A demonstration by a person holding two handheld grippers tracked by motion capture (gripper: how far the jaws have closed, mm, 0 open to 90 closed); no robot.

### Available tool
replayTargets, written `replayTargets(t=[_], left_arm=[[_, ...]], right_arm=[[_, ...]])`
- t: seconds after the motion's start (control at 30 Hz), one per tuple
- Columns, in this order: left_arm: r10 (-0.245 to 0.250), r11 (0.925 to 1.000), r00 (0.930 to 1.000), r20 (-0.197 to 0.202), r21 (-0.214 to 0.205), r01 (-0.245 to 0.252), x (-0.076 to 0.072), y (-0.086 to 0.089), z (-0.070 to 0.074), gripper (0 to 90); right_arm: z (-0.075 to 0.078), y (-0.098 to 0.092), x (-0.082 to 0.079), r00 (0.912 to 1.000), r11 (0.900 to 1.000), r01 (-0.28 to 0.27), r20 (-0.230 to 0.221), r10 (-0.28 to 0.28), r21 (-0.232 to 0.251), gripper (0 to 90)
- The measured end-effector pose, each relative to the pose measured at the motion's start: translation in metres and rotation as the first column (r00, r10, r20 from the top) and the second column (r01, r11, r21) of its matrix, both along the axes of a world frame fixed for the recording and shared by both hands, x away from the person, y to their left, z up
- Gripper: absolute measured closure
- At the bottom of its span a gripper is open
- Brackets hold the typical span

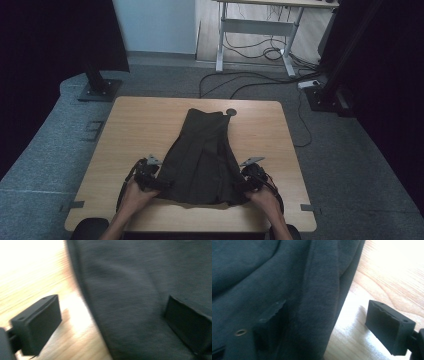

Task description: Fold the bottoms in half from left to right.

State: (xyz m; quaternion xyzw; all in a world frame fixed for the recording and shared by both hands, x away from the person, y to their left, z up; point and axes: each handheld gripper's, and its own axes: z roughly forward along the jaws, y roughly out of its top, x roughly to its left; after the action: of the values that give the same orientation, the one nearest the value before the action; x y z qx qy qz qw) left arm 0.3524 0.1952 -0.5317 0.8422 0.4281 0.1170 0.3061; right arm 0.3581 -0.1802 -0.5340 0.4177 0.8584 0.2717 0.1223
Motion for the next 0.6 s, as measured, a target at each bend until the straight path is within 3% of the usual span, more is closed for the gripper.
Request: replayTargets(t=[0.07, 0.1, 0.13, 0.17, 0.2, 0.27, 0.3, 0.43, 0.53, 0.6], left_arm=[[-0.03, 0.9995, 0.9988, 0.038, 0.002, 0.03, -0.005, -0.005, 0.012, 2.6], [-0.03, 0.9995, 0.9988, 0.038, 0.002, 0.03, -0.005, -0.005, 0.012, 2.5], [-0.032, 0.9987, 0.997, 0.071, -0.037, 0.035, -0.008, 0.0, 0.023, 2.4], [-0.032, 0.9987, 0.997, 0.071, -0.037, 0.035, -0.008, 0.0, 0.023, 2.5], [-0.02, 0.9976, 0.9948, 0.1, -0.065, 0.026, -0.009, 0.009, 0.033, 2.5], [-0.005, 0.9975, 0.9937, 0.112, -0.07, 0.013, -0.009, 0.016, 0.036, 2.4], [0.03, 0.9971, 0.992, 0.123, -0.074, -0.021, -0.007, 0.032, 0.038, 2.3], [0.074, 0.9963, 0.9908, 0.113, -0.05, -0.069, -0.002, 0.056, 0.032, 3.8], [0.09, 0.9959, 0.9931, 0.075, -0.016, -0.089, 0.001, 0.076, 0.013, 4.6], [0.092, 0.9957, 0.9937, 0.064, -0.013, -0.092, 0.003, 0.078, 0.009, 4.0]], right_arm=[[0.005, -0.001, -0.001, 0.9999, 0.9996, -0.013, 0.009, 0.013, 0.026, 19.5], [0.005, -0.001, -0.001, 0.9999, 0.9996, -0.013, 0.009, 0.013, 0.026, 19.5], [0.013, -0.005, -0.003, 0.9994, 0.996, -0.011, 0.035, 0.008, 0.089, 19.1], [0.013, -0.005, -0.003, 0.9994, 0.996, -0.011, 0.035, 0.008, 0.089, 19.1], [0.023, -0.01, -0.005, 0.9968, 0.9917, -0.005, 0.08, -0.005, 0.128, 18.4], [0.027, -0.013, -0.006, 0.9948, 0.9909, 0.002, 0.101, -0.015, 0.135, 18.2], [0.033, -0.022, -0.007, 0.9887, 0.9888, 0.027, 0.142, -0.048, 0.147, 17.7], [0.035, -0.04, -0.006, 0.9784, 0.9857, 0.084, 0.175, -0.109, 0.146, 16.1], [0.023, -0.063, 0.001, 0.9714, 0.9783, 0.156, 0.159, -0.177, 0.136, 15.5], [0.019, -0.067, 0.002, 0.9694, 0.9759, 0.172, 0.154, -0.192, 0.135, 15.0]])
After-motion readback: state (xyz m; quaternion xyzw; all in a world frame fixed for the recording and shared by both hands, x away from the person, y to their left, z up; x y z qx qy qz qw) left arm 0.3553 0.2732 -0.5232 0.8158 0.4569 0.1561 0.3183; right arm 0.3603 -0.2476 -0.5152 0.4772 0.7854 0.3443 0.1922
